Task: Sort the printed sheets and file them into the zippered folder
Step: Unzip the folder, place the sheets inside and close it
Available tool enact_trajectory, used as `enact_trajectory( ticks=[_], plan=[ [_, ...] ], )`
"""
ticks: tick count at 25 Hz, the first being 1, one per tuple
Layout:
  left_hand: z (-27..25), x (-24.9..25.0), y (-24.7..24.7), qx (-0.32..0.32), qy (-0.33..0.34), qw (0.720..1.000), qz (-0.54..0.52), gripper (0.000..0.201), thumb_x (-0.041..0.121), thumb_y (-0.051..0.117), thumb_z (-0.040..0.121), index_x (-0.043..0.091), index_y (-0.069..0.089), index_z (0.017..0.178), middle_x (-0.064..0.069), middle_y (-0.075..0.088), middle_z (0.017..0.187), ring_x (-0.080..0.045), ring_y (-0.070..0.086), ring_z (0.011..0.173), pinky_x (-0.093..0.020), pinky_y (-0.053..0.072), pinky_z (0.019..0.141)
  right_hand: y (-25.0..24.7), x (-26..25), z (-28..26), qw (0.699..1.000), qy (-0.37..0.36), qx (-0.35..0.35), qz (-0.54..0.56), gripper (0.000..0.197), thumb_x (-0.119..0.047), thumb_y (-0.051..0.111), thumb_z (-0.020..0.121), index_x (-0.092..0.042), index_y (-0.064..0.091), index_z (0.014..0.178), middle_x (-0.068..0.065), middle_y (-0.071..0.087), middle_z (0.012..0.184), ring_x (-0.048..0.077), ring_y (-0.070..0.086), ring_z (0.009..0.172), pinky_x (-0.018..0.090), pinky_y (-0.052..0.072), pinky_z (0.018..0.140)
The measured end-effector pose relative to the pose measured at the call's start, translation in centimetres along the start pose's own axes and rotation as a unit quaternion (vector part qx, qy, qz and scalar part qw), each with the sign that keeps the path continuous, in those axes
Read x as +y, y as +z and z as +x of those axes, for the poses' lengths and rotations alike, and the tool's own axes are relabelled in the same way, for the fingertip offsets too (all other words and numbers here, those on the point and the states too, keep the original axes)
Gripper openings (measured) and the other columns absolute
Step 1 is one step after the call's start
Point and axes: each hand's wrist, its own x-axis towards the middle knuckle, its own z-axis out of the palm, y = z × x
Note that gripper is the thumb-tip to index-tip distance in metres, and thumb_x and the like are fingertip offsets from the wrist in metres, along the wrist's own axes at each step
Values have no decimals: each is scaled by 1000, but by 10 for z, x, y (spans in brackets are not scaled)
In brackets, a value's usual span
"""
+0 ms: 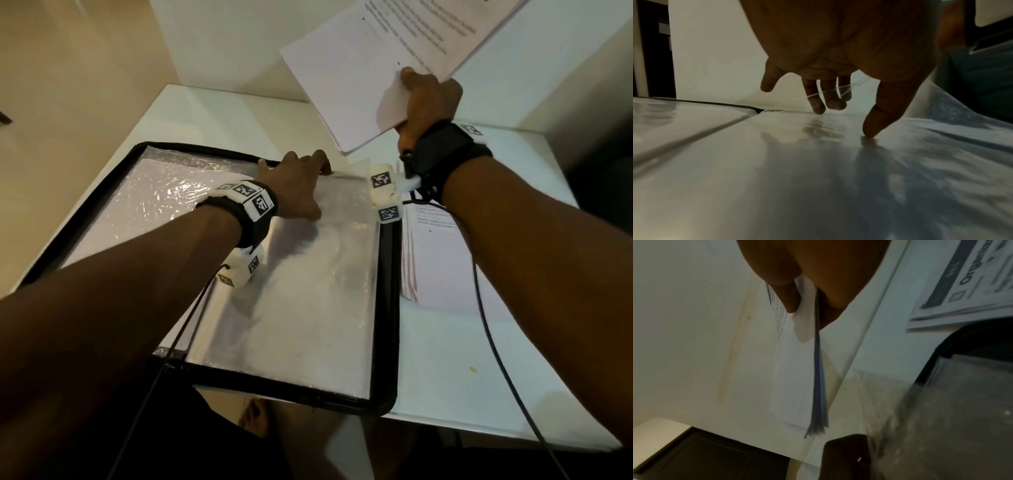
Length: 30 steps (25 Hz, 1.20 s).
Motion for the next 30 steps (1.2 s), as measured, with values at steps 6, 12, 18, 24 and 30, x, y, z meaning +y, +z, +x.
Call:
enact_trajectory(
  ticks=[6,12,18,24,30],
  plan=[
    [5,-25,2,77,-54,992,-87,19,29,42,98,27,56,110,-2,64,114,-31,55,110,-58,38,102,31,32,9,996,-49,-56,-58,22,-10,78,80,-20,60,87,11,72,98,39,70,95,59,58,88],
    [3,-28,-2,106,-30,981,-163,28,33,49,75,35,44,103,5,66,96,-27,59,96,-59,47,96,34,43,0,987,-75,-98,-104,15,-7,71,85,-22,68,85,7,75,91,35,72,88,57,60,83],
    [4,-38,-2,114,-46,973,-197,24,32,50,73,42,47,95,7,67,92,-29,65,94,-52,56,89,29,38,4,958,-91,-142,-234,22,-22,68,79,-14,69,100,6,72,97,27,71,91,46,62,84],
    [6,-55,-2,108,-125,974,-156,29,29,38,70,45,47,92,-8,66,107,-34,64,94,-51,56,90,23,24,13,923,-85,-165,-336,59,-30,69,71,-5,61,124,9,69,113,23,70,96,39,62,85],
    [7,-64,-7,152,-131,971,-133,31,4,49,88,11,54,118,-21,69,107,-39,64,97,-44,57,85,10,27,17,937,-64,-170,-300,51,-17,74,80,0,58,126,12,68,116,24,71,97,35,63,80]
  ],
)
